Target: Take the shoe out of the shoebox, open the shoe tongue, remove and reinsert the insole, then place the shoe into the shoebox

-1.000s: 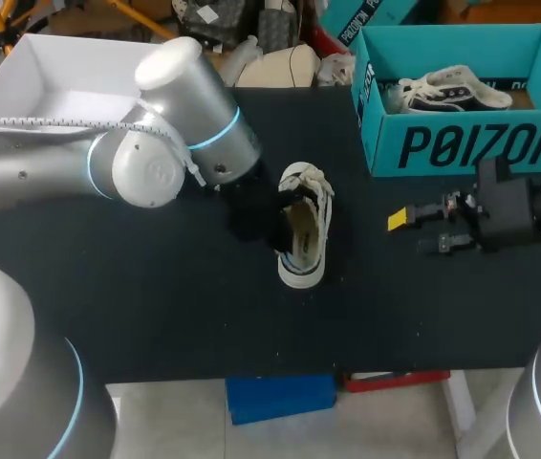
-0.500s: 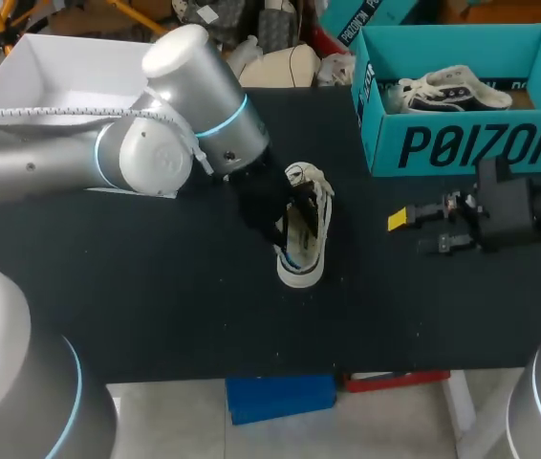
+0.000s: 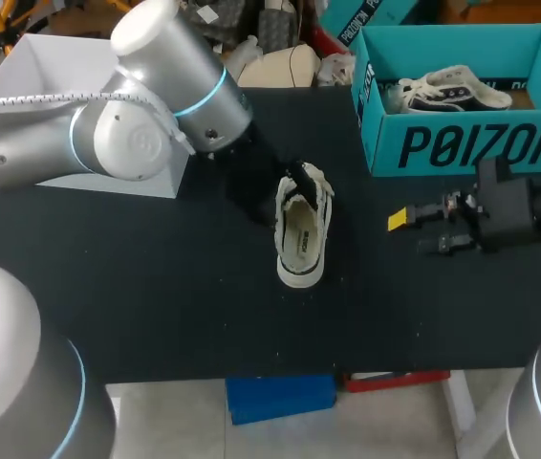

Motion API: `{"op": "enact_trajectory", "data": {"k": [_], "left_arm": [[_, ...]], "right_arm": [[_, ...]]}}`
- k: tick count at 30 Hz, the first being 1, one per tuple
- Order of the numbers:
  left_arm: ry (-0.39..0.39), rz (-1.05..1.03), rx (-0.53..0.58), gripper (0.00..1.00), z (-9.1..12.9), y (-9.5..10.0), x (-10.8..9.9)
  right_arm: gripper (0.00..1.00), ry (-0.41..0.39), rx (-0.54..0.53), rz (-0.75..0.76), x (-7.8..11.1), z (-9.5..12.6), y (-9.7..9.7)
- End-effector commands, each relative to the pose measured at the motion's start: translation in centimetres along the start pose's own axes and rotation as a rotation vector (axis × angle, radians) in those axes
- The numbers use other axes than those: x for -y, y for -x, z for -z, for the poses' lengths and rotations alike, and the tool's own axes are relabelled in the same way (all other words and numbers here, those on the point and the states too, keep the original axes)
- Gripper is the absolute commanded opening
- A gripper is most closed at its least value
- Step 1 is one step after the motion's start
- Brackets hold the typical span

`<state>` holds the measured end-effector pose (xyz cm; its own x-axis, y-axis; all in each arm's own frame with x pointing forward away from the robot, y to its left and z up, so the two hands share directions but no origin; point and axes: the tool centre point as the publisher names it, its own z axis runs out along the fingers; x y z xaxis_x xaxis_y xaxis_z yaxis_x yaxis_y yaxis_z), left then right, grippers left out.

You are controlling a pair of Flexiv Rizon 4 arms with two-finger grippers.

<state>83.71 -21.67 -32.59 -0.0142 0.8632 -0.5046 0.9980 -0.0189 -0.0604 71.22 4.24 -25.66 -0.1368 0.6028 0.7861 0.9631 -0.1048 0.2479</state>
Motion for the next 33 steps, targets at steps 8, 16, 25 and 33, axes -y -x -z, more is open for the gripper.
{"op": "enact_trajectory", "data": {"k": [8,16,25,33], "left_arm": [[0.045,-0.048,-0.069,1.00,1.2,-1.3,0.9],[0.065,-0.094,-0.135,1.00,0.8,-2.1,-0.7],[0.054,0.174,-0.012,0.65,0.6,-1.5,-3.7],[0.120,0.523,0.053,0.00,0.3,-0.8,-6.1]], "right_arm": [[1.00,-0.002,0.002,-0.001,-0.1,0.0,-0.1],[1.00,-0.002,0.002,-0.001,-0.1,0.0,-0.1],[1.00,-0.002,0.002,-0.001,-0.1,0.0,-0.1],[1.00,-0.002,0.002,-0.001,-0.1,0.0,-0.1]]}}
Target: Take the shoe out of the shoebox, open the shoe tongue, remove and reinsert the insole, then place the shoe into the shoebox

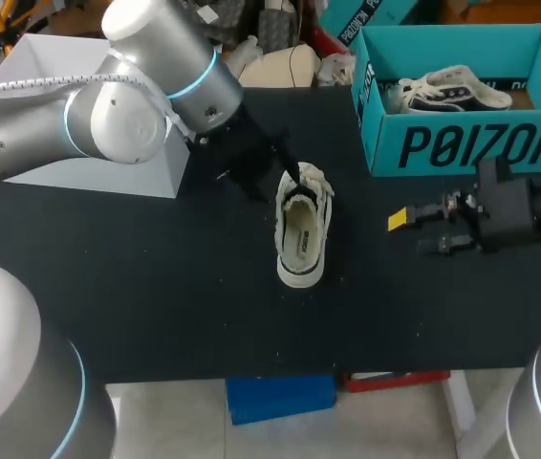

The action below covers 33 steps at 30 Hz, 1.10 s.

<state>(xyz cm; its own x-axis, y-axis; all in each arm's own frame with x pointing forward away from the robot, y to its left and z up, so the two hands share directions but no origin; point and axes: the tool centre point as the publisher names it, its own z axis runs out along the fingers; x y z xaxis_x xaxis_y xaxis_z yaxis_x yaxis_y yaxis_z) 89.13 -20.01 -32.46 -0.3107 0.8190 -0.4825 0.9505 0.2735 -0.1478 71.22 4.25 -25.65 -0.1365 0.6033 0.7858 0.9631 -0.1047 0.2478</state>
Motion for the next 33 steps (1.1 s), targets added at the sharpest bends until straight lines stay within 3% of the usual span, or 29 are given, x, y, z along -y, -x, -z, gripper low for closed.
{"op": "enact_trajectory", "data": {"k": [1,9,24,28,33], "left_arm": [[0.037,0.237,0.042,0.00,-1.1,0.8,-0.4],[0.099,0.193,0.013,0.00,-2.3,1.8,-0.8],[0.059,0.165,-0.096,0.00,-4.3,-0.3,1.1],[0.043,0.127,-0.086,0.00,-3.2,0.0,1.5],[0.070,0.111,-0.029,0.00,-0.3,1.0,1.2]], "right_arm": [[1.00,-0.002,0.002,-0.001,-0.1,0.0,0.0],[1.00,-0.002,0.002,-0.001,-0.1,0.0,0.0],[1.00,-0.002,0.002,-0.001,-0.1,0.0,0.0],[1.00,-0.002,0.002,-0.001,-0.1,0.0,0.0],[1.00,-0.002,0.002,-0.001,-0.1,0.0,0.0]]}}
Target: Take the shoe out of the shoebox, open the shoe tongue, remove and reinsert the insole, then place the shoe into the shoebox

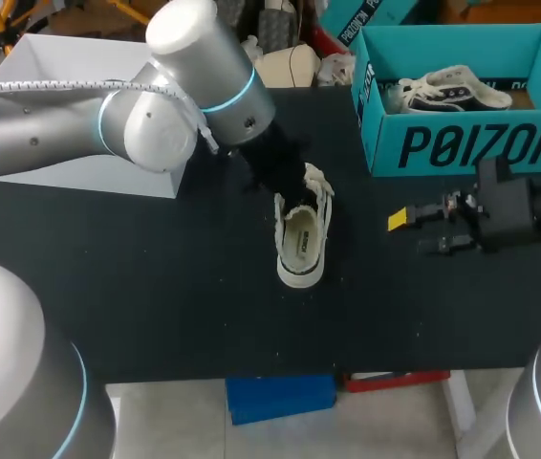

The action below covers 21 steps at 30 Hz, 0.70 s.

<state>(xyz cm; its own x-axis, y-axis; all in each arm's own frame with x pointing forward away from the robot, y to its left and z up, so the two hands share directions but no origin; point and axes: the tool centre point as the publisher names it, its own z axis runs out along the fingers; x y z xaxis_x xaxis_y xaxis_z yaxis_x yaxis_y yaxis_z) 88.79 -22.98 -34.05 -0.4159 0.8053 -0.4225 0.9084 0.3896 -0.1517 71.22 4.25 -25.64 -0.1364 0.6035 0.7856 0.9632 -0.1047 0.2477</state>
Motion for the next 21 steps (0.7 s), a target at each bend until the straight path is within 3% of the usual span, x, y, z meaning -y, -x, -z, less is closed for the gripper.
{"op": "enact_trajectory", "data": {"k": [1,4,6,8,13,21], "left_arm": [[0.022,0.005,0.028,0.04,3.1,-0.7,-0.1],[0.062,-0.042,0.039,0.26,4.3,-0.9,-0.8],[0.105,-0.149,0.024,0.32,4.8,-1.3,-1.6],[0.080,-0.207,0.017,0.47,4.8,-1.7,-1.7],[0.059,-0.330,-0.040,0.62,4.3,-2.6,-1.3],[0.027,-0.412,-0.119,0.58,2.3,-3.2,-1.1]], "right_arm": [[1.00,-0.001,0.001,-0.001,-0.1,0.0,0.0],[1.00,-0.001,0.001,-0.001,-0.1,0.0,0.0],[1.00,-0.001,0.001,-0.001,-0.1,0.0,0.0],[1.00,-0.001,0.001,-0.001,-0.1,0.0,0.0],[1.00,-0.001,0.001,-0.001,-0.1,0.0,0.0],[1.00,-0.001,0.001,-0.001,-0.1,0.0,0.0]]}}
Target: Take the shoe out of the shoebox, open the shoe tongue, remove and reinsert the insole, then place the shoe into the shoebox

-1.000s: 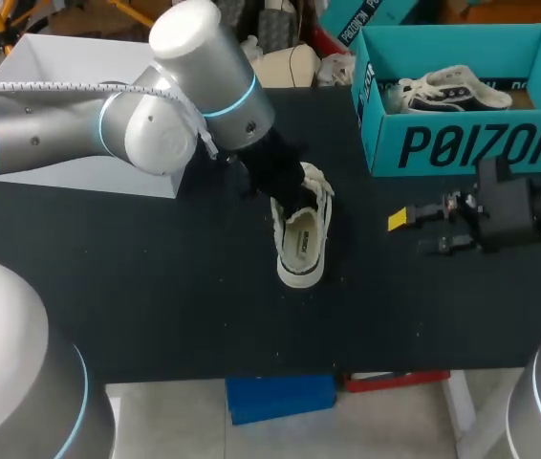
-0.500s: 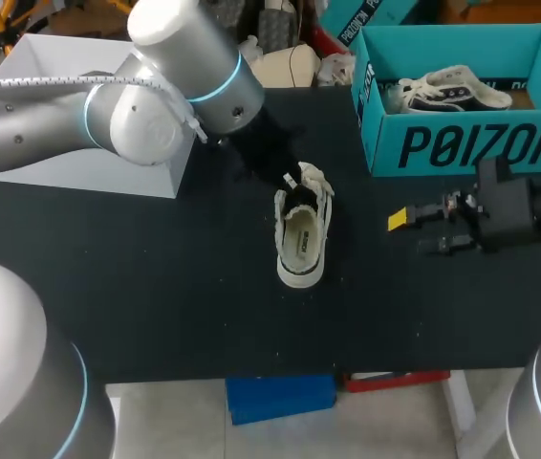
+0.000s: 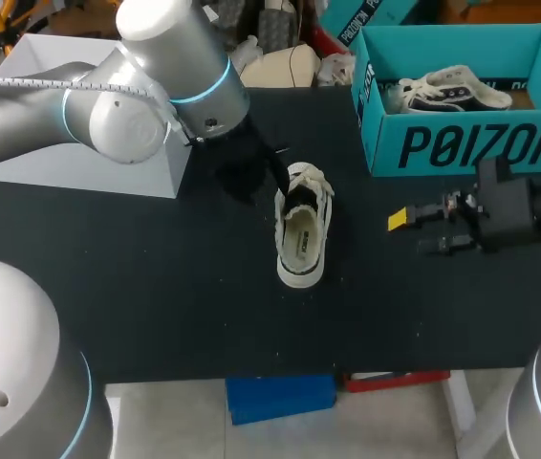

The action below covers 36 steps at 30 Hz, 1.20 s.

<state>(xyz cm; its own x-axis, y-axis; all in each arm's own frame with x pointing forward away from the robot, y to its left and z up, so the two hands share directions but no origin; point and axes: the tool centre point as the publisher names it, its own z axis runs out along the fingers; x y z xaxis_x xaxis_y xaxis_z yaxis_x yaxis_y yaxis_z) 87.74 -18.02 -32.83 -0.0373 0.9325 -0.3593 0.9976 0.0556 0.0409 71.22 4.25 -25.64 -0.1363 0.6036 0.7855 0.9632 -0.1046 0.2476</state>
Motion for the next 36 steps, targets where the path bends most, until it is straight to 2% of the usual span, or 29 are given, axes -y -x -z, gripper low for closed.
{"op": "enact_trajectory", "data": {"k": [1,7,17,23,36], "left_arm": [[-0.017,-0.016,-0.025,0.56,-1.2,0.6,-0.5],[-0.048,-0.044,-0.099,0.45,-2.4,0.1,0.1],[-0.083,-0.053,-0.191,0.47,-4.9,-1.5,1.4],[-0.080,-0.070,-0.209,0.46,-6.3,-1.3,1.7],[-0.069,0.019,-0.213,0.44,-8.1,-2.4,0.4]], "right_arm": [[1.00,-0.001,0.001,-0.001,-0.1,0.0,0.0],[1.00,-0.001,0.001,-0.001,-0.1,0.0,0.0],[1.00,-0.001,0.001,-0.001,-0.1,0.0,0.0],[1.00,-0.001,0.001,-0.001,-0.1,0.0,0.0],[1.00,-0.001,0.001,-0.001,-0.1,0.0,0.0]]}}
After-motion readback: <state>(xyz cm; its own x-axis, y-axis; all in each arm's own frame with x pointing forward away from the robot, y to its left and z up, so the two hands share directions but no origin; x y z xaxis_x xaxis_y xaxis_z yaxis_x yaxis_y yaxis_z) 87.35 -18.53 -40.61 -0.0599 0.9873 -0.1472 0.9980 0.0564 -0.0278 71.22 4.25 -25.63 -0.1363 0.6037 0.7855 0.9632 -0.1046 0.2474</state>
